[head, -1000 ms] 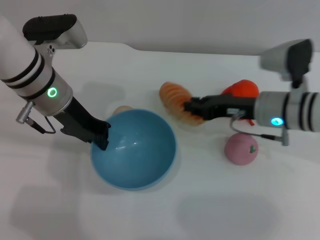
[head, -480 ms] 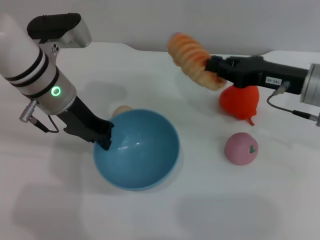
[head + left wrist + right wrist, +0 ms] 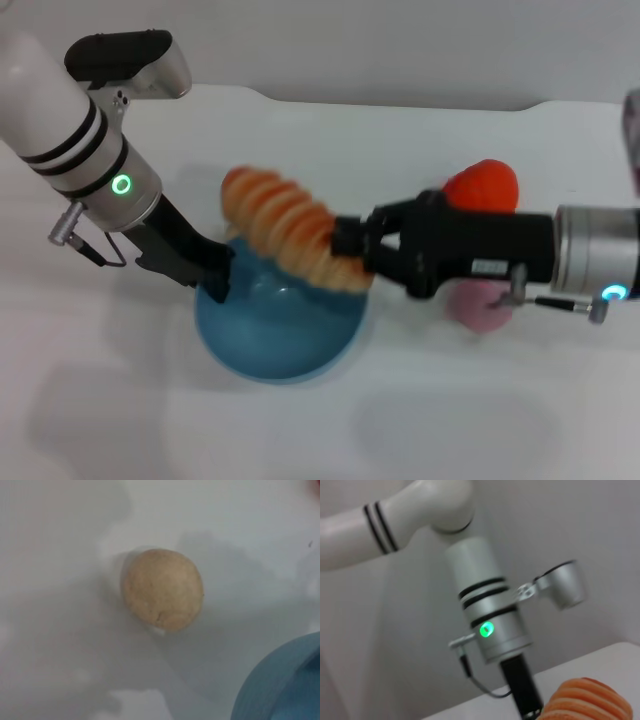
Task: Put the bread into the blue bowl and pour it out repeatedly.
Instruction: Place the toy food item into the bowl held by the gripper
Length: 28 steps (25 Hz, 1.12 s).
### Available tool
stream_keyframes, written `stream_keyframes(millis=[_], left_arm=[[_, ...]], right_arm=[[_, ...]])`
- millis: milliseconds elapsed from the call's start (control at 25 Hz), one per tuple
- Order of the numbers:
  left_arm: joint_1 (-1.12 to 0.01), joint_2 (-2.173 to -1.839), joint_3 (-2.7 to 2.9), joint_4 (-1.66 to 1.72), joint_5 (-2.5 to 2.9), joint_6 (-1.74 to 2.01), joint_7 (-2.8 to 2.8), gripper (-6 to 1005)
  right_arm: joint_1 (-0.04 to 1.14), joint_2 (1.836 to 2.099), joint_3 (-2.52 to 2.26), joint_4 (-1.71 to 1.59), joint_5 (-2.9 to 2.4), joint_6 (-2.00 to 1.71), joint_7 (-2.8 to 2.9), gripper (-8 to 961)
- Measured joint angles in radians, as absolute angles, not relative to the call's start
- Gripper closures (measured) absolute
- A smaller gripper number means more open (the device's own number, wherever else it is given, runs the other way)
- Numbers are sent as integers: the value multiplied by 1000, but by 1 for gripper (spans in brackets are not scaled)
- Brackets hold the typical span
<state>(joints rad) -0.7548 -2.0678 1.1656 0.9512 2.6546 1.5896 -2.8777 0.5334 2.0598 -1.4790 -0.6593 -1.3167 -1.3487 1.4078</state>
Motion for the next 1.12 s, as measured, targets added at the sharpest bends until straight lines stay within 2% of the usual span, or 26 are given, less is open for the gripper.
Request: stream_keyframes(millis=[240,480,1120], left_arm=[[-770,-2068,1198,931,2587,1591,-2878,980],[-770,-2066,1242,927,2550,1590,-2878,979],[-764,-2060,1236,923,2557,1572,-2878,979]], right_arm=[[533,2079,-1534,-611,-1316,-1313,1334,852],[542,2083,-1560,-573,-1303,-1259,1303,856],[527,2056,-1563,-585,-1338,-1300,1407,797]])
